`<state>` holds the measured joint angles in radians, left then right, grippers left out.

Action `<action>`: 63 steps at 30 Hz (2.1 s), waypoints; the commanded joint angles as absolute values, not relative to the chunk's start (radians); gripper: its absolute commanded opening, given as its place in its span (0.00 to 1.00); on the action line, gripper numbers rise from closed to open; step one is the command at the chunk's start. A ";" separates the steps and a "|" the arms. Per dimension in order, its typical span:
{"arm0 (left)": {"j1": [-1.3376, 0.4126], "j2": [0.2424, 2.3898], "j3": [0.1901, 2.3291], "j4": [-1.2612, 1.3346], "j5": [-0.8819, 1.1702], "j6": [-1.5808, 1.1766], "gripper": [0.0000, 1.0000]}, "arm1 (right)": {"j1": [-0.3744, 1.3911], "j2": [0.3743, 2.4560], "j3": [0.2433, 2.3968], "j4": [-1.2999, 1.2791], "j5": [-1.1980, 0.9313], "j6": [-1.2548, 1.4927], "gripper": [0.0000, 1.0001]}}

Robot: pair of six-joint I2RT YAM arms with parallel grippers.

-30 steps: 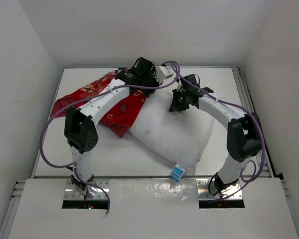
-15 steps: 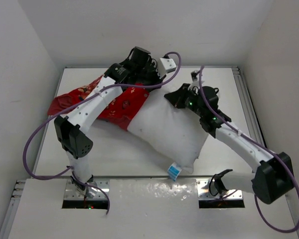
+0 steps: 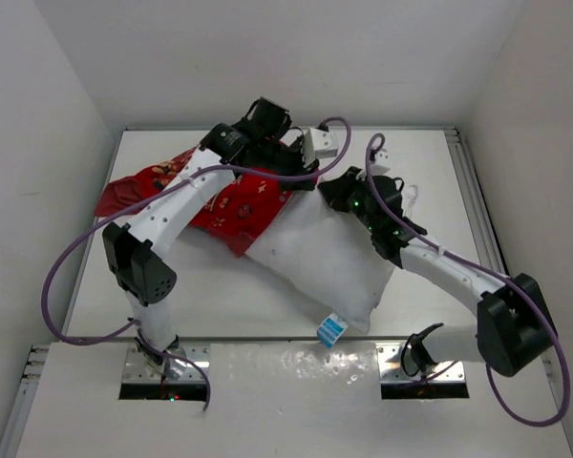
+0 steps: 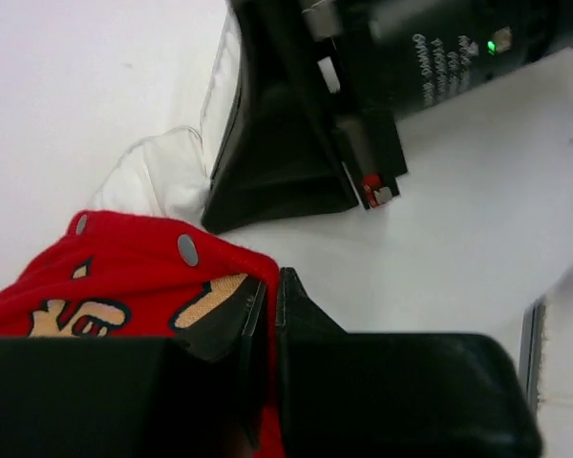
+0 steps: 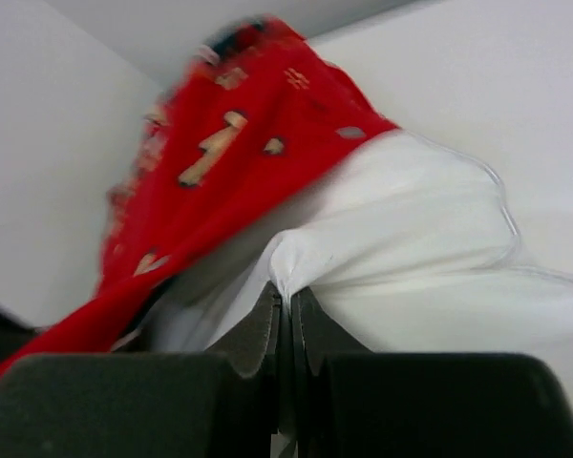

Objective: Put the pillow into the pillowcase

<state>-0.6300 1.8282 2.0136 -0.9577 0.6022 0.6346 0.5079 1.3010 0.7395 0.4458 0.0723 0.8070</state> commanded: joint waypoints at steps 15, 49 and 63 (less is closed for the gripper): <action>-0.448 1.502 1.430 -0.933 0.500 0.729 0.00 | 0.322 1.501 1.193 -0.258 -0.346 0.266 0.99; -0.667 1.664 2.083 -1.072 0.615 0.712 0.00 | 0.577 1.329 0.970 0.745 -0.004 0.834 0.00; -0.670 1.606 1.790 -0.955 0.468 0.733 0.38 | 0.548 1.285 0.905 0.436 0.667 0.857 0.00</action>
<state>-0.6506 1.6485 1.8709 -1.0176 0.4911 0.7681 0.5869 1.2991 0.8623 0.3771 0.4351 0.7975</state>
